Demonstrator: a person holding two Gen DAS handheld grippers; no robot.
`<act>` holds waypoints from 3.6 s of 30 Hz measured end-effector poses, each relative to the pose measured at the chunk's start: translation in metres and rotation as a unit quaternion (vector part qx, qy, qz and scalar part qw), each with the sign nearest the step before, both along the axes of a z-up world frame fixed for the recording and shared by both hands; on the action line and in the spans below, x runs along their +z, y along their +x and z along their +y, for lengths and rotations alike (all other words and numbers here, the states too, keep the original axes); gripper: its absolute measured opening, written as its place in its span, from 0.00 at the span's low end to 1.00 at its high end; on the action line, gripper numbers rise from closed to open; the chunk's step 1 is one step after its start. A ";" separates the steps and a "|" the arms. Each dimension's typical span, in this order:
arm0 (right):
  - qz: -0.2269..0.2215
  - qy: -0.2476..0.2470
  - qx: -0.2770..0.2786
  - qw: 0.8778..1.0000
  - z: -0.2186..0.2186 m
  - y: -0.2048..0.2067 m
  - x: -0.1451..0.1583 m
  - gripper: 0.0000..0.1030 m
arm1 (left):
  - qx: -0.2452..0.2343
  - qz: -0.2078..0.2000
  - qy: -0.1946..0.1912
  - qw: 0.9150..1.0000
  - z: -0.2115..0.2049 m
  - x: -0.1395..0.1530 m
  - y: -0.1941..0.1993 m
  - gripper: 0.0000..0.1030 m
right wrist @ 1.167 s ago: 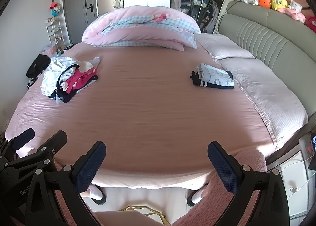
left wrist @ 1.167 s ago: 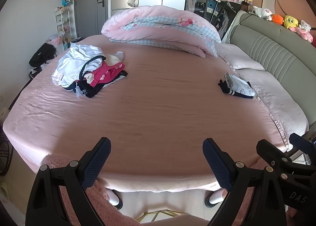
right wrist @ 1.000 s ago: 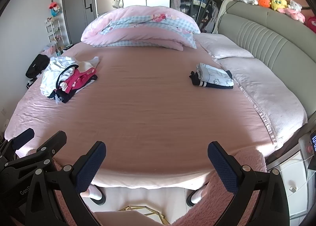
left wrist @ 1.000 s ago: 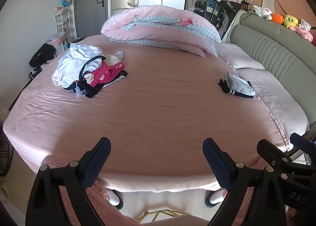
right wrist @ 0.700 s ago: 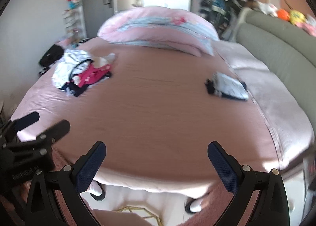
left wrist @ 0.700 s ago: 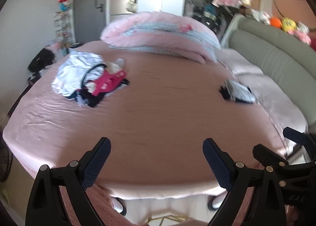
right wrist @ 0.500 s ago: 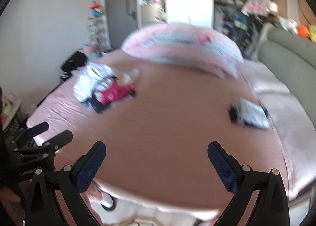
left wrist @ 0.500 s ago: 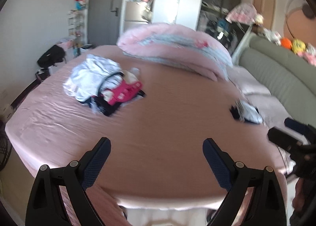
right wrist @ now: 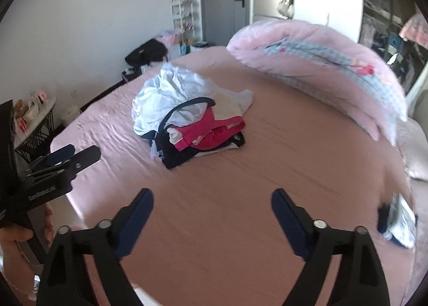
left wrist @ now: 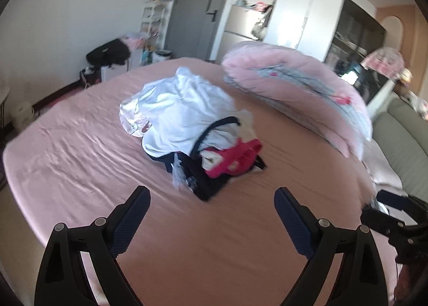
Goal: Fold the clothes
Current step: 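Move both grippers toward the clothes pile on the bed, then grasp the white shirt with the right gripper while the left gripper grasps it too, then lift the white shirt off the pile with both grippers and spread it on the bed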
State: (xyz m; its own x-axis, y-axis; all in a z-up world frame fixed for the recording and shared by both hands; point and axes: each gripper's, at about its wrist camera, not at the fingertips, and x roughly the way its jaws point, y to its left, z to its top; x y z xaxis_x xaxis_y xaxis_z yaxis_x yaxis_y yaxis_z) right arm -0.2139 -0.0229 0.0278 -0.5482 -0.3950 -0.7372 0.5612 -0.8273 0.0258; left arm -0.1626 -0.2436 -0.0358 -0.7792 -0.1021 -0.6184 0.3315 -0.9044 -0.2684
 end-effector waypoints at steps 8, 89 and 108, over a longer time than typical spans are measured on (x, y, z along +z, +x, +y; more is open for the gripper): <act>-0.006 0.036 -0.027 0.999 -0.080 -0.118 -0.050 0.83 | 0.010 -0.030 0.027 0.999 -0.049 -0.064 -0.105 0.83; 0.054 -0.075 -0.243 0.966 0.216 0.131 0.014 0.01 | -0.393 -0.032 0.127 0.910 0.252 -0.039 0.067 0.47; -0.032 -0.126 -0.287 0.949 0.266 0.154 -0.047 0.02 | -0.423 -0.103 0.078 0.897 0.322 -0.079 0.100 0.47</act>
